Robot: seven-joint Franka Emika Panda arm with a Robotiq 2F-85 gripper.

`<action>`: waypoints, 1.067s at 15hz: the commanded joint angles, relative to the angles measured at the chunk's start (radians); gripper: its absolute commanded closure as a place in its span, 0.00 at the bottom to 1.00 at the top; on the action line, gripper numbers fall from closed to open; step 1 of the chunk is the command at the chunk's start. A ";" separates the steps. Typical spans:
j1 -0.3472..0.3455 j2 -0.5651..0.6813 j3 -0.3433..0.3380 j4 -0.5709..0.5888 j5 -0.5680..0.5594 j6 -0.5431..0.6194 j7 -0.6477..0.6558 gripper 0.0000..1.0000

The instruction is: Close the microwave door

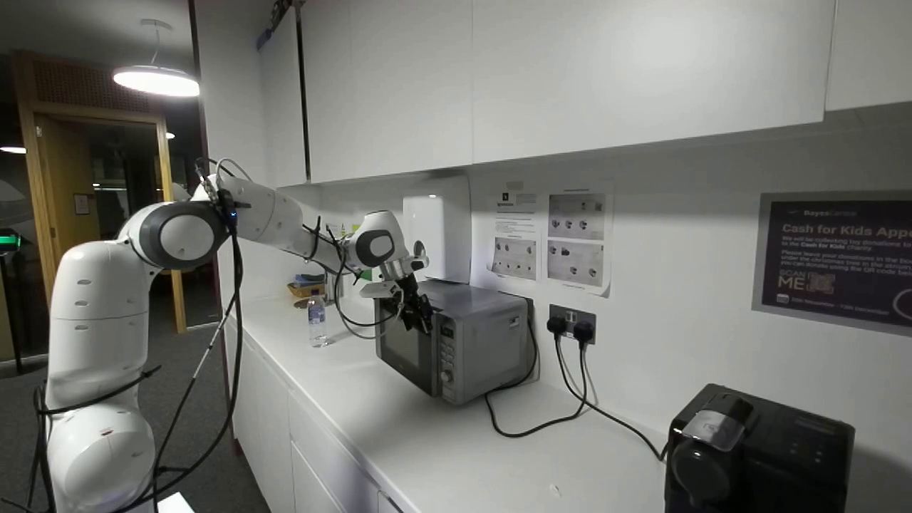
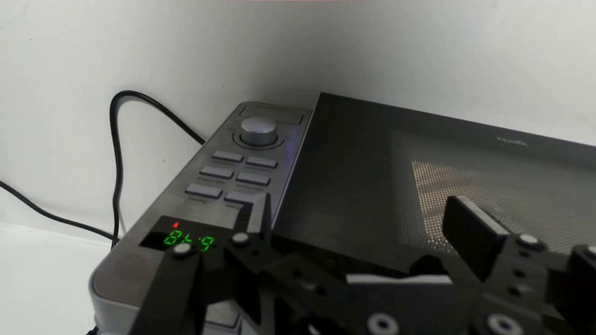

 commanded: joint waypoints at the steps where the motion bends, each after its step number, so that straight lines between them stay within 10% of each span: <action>1: 0.008 0.028 -0.006 0.045 -0.028 0.029 0.057 0.00; 16: 0.026 0.025 -0.012 0.061 -0.138 0.105 0.180 0.00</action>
